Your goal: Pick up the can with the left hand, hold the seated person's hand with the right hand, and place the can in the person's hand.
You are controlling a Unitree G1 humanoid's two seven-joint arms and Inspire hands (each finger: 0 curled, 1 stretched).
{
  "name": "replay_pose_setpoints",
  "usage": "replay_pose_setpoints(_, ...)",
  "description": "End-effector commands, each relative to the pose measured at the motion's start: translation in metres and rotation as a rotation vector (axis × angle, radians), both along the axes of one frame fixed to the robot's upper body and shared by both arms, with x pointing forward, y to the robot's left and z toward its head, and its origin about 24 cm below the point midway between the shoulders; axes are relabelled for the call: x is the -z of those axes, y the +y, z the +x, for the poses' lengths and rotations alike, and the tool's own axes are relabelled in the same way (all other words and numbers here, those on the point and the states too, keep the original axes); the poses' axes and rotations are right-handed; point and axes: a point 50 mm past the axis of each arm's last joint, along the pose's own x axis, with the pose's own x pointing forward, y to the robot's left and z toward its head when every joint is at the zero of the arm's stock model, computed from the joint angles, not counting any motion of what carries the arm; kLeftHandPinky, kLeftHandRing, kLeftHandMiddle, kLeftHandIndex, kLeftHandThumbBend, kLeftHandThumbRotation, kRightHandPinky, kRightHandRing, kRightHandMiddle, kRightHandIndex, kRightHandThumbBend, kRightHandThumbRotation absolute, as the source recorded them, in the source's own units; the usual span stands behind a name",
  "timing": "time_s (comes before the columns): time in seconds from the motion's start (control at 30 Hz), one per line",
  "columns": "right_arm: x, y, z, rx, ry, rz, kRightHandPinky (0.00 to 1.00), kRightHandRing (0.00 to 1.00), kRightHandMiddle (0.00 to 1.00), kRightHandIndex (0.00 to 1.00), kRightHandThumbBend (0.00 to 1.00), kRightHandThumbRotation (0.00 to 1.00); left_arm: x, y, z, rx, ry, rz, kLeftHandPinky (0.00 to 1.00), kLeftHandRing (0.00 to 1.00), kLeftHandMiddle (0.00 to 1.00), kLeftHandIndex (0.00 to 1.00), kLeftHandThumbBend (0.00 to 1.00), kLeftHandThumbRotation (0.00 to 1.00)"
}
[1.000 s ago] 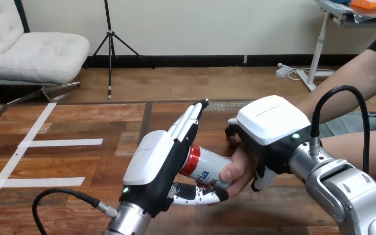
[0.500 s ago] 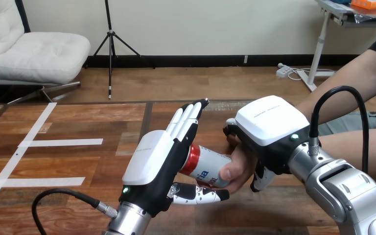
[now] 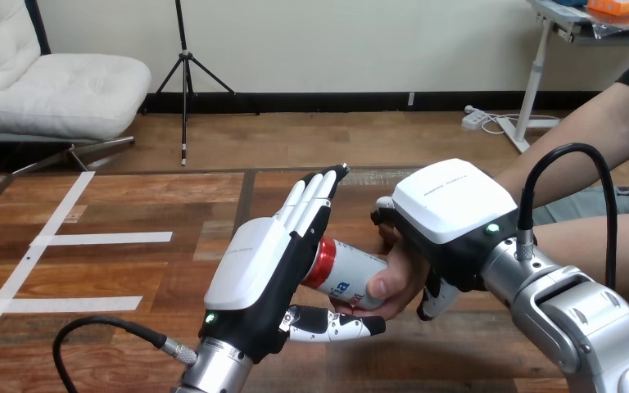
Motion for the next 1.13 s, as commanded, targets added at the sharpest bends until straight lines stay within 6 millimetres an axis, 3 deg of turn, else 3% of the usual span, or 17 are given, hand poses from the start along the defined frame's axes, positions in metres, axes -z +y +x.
replay_pose_setpoints(0.0,-0.023,-0.001,-0.003,-0.018,-0.118,0.079,0.73,0.78,0.81,0.78,0.98,0.0,-0.009,-0.003,0.007,0.008,-0.052,-0.014,0.95,1.0,1.0,1.0,0.94,0.18)
replay_pose_setpoints(0.23,-0.024,-0.005,-0.011,-0.026,-0.133,0.187,0.72,0.77,0.8,0.77,1.0,0.0,-0.009,-0.003,0.005,0.02,-0.064,-0.076,0.99,1.0,1.0,1.0,0.93,0.15)
replay_pose_setpoints(0.37,-0.025,-0.007,-0.018,-0.034,-0.155,0.297,0.71,0.77,0.79,0.77,0.99,0.0,-0.008,-0.003,0.002,0.029,-0.087,-0.196,1.0,1.0,1.0,1.0,0.9,0.1)
replay_pose_setpoints(0.47,-0.025,-0.008,-0.023,-0.038,-0.172,0.379,0.71,0.77,0.79,0.76,0.96,0.0,-0.008,-0.003,0.0,0.032,-0.115,-0.296,0.94,1.0,1.0,0.99,0.86,0.05)
replay_pose_setpoints(0.63,-0.021,-0.009,-0.03,-0.046,-0.214,0.509,0.69,0.75,0.77,0.75,0.88,0.0,-0.005,-0.003,-0.003,0.036,-0.157,-0.404,0.79,0.89,0.93,0.9,0.73,0.01)
replay_pose_setpoints(0.93,-0.006,-0.007,-0.043,-0.043,-0.303,0.703,0.67,0.74,0.75,0.72,0.76,0.0,0.0,-0.003,-0.006,0.039,-0.168,-0.496,0.7,0.8,0.86,0.85,0.53,0.0)
replay_pose_setpoints(1.1,0.001,-0.004,-0.05,-0.035,-0.357,0.803,0.67,0.73,0.74,0.71,0.71,0.0,0.002,-0.002,-0.007,0.038,-0.166,-0.524,0.67,0.8,0.86,0.85,0.48,0.0)
